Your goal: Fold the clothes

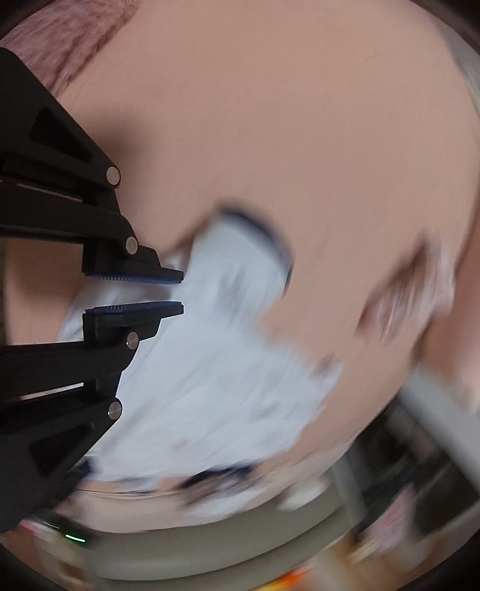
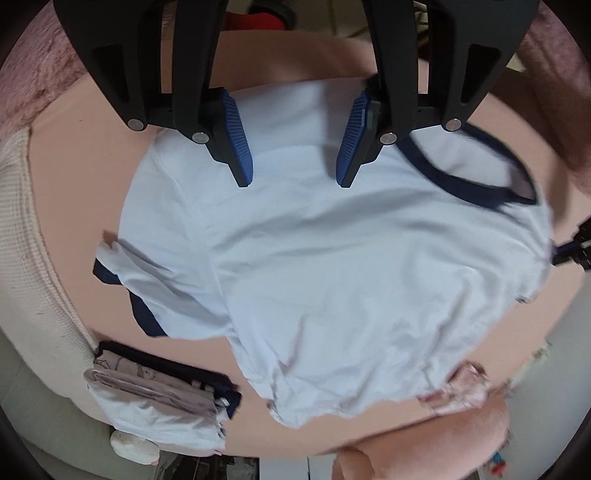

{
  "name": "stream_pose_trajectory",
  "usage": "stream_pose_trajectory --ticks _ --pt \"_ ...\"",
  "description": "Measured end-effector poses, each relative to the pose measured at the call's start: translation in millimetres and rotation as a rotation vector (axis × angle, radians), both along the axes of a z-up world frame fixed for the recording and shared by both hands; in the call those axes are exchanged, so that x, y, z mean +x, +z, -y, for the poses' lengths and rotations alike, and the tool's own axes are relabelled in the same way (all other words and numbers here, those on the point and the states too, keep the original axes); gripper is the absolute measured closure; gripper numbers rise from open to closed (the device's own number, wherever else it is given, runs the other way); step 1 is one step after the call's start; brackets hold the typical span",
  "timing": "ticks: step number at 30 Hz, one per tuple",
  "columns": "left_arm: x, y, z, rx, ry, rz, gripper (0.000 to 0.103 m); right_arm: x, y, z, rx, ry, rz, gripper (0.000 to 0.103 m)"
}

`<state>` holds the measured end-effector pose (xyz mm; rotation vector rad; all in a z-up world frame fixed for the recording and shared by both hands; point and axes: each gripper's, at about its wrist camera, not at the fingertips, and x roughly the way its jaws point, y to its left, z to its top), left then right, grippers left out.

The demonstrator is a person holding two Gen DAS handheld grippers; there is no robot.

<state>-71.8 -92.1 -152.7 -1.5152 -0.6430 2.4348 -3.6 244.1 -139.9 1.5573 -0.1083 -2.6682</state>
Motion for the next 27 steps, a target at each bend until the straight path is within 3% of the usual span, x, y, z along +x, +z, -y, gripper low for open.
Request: stream_pose_trajectory --ticks 3,5,6,10,11,13,18,21,22,23,24,25,27 --pt "13 -2 -46 -0.044 -0.155 0.017 0.083 5 14 9 -0.045 0.056 -0.053 0.055" --pt "21 -8 -73 -0.092 -0.223 0.038 0.064 6 17 17 -0.023 0.071 -0.047 0.055" --pt "22 -11 -82 -0.122 -0.241 0.047 0.062 6 16 20 -0.006 0.068 -0.035 0.054" --pt "27 -21 -102 -0.210 -0.269 0.062 0.063 9 -2 10 0.034 0.037 0.068 0.051" --pt "28 -25 -106 -0.235 -0.279 0.080 0.074 10 -8 8 0.034 0.042 0.099 0.049" --pt "31 -32 -110 -0.273 -0.305 0.130 0.081 11 -13 5 0.035 0.051 0.112 0.049" --pt "49 -30 -110 -0.237 -0.358 0.194 0.081 16 -9 3 0.033 0.055 0.108 0.049" --pt "53 -20 -107 -0.193 -0.336 0.140 0.080 17 -6 -2 -0.002 0.046 0.093 0.049" --pt "51 -15 -108 -0.191 -0.325 0.110 0.074 16 -4 -3 -0.018 0.043 0.084 0.049" --pt "49 -11 -111 -0.204 -0.314 0.081 0.058 16 -3 -3 -0.027 0.044 0.072 0.049" --pt "47 -9 -115 -0.217 -0.310 0.060 0.050 16 -1 -2 -0.031 0.047 0.060 0.049" --pt "44 -8 -120 -0.226 -0.309 0.043 0.046 16 0 1 -0.027 0.056 0.054 0.048" --pt "38 -16 -133 -0.288 -0.333 0.048 0.049 18 1 10 -0.004 0.084 0.051 0.040"
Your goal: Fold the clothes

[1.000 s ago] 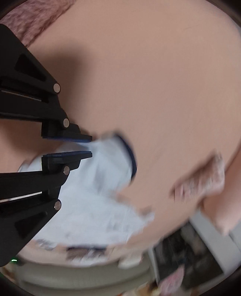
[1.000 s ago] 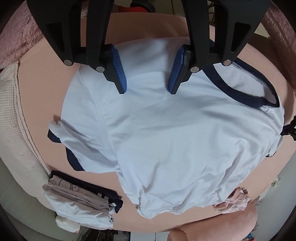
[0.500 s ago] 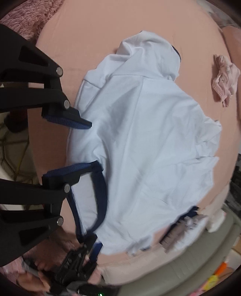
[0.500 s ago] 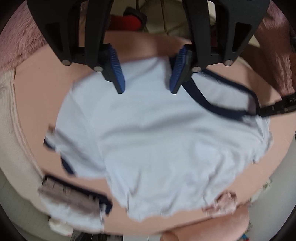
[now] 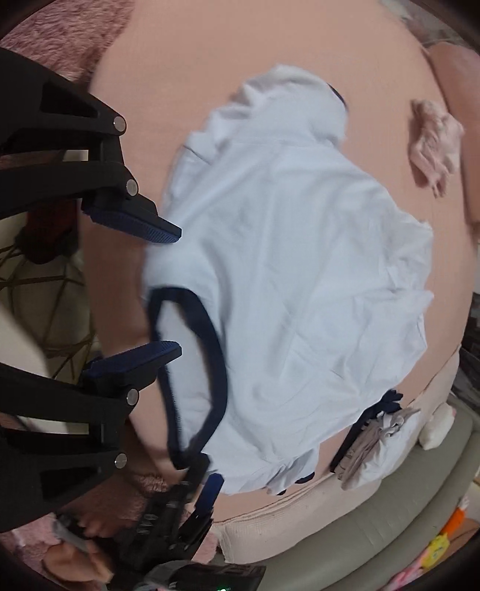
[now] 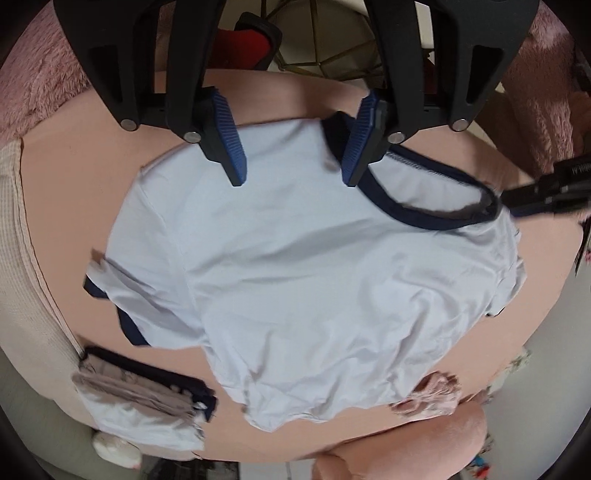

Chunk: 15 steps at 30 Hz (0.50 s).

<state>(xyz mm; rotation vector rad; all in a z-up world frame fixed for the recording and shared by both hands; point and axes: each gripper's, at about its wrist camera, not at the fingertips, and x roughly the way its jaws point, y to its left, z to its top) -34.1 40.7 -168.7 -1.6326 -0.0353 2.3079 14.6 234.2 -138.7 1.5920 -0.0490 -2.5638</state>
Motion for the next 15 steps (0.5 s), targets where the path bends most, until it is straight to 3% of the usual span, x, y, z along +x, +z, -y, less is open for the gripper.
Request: stream_pose_trajectory --ticks 1,2,4,8,13,15 --pt "-3 -6 -7 -0.037 -0.016 0.004 0.076 0 -1 4 0.015 0.011 0.003 0.037" --pt "-5 -12 -12 -0.085 -0.026 0.010 0.090 1 -4 8 0.039 0.017 0.016 0.037" --pt "-3 -14 -17 -0.123 -0.038 -0.010 0.093 5 -13 13 0.081 0.023 0.048 0.039" --pt "13 0 -12 -0.114 -0.051 -0.046 0.095 5 -5 -1 0.018 -0.017 0.025 0.039" --pt "20 -16 -8 -0.113 -0.055 0.038 0.093 -2 -1 -18 -0.022 -0.090 0.012 0.039" --pt "18 -18 -7 -0.098 -0.045 0.056 0.090 -7 -9 -20 0.027 -0.099 0.053 0.038"
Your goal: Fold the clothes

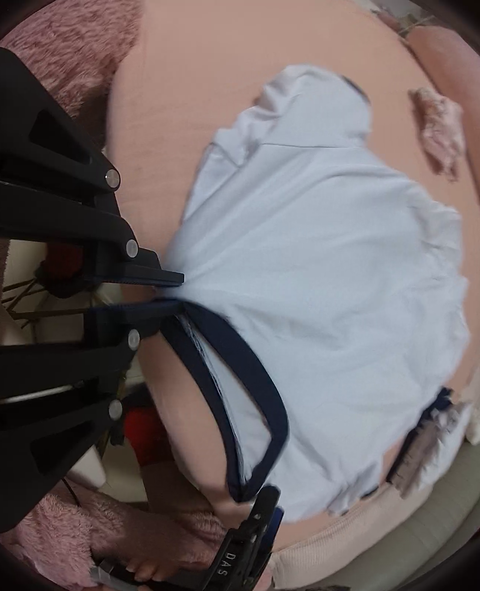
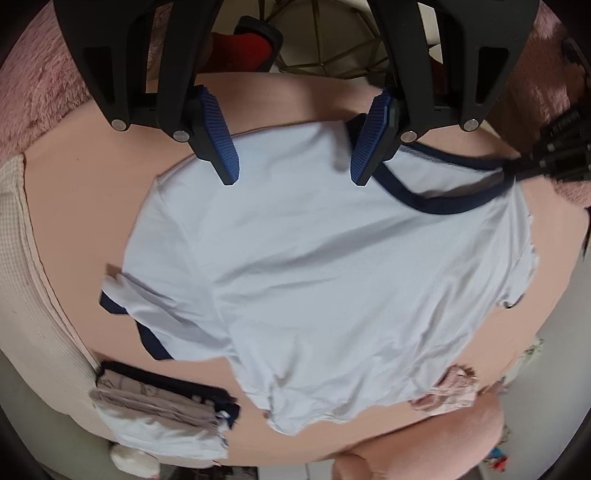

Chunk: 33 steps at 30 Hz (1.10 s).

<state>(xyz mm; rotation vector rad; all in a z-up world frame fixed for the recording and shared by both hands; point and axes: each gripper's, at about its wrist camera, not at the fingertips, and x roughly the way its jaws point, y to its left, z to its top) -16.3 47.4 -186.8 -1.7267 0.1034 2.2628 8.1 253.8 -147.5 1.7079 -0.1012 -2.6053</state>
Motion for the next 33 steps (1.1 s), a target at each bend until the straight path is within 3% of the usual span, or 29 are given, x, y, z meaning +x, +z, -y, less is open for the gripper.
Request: stream_pose_trajectory --ticks 2,4,8,10,12,15,17,18,21,22,23,25,28,33 --pt "-1 11 3 0.036 0.010 -0.021 0.071 1 -4 2 0.039 0.012 0.023 0.038" --pt "-4 27 7 0.084 0.020 -0.080 0.066 4 -4 4 0.060 0.029 0.030 0.038" --pt "-27 29 0 0.115 -0.001 -0.130 0.066 1 10 5 -0.046 0.047 -0.053 0.038" --pt "-38 9 -1 0.073 -0.006 -0.073 0.066 -11 10 10 -0.070 0.055 -0.065 0.038" --pt "-35 -9 9 0.022 0.005 0.011 0.065 -19 -10 14 -0.008 0.066 0.037 0.041" --pt "-28 2 29 0.098 0.020 0.045 0.063 -4 -12 4 -0.001 0.068 0.050 0.043" --pt "-35 13 43 0.177 0.028 0.024 0.063 -1 -3 -6 -0.057 0.062 0.044 0.043" --pt "-45 20 48 0.180 0.028 -0.007 0.063 -6 5 -12 -0.099 0.061 0.026 0.044" --pt "-102 37 65 0.174 0.076 -0.115 0.062 -39 31 -25 -0.164 0.047 -0.047 0.043" --pt "-124 41 71 0.187 0.097 -0.138 0.057 -55 41 -26 -0.160 0.047 -0.071 0.042" --pt "-147 41 76 0.215 0.125 -0.144 0.051 -75 49 -27 -0.146 0.046 -0.098 0.042" --pt "-197 35 82 0.281 0.188 -0.129 0.050 -122 60 -27 -0.106 0.040 -0.142 0.040" --pt "-262 19 76 0.261 0.245 -0.131 0.049 -191 51 -30 -0.085 -0.001 -0.128 0.038" --pt "-330 -14 56 0.306 0.256 -0.020 0.047 -270 12 -42 -0.084 -0.115 -0.037 0.038"
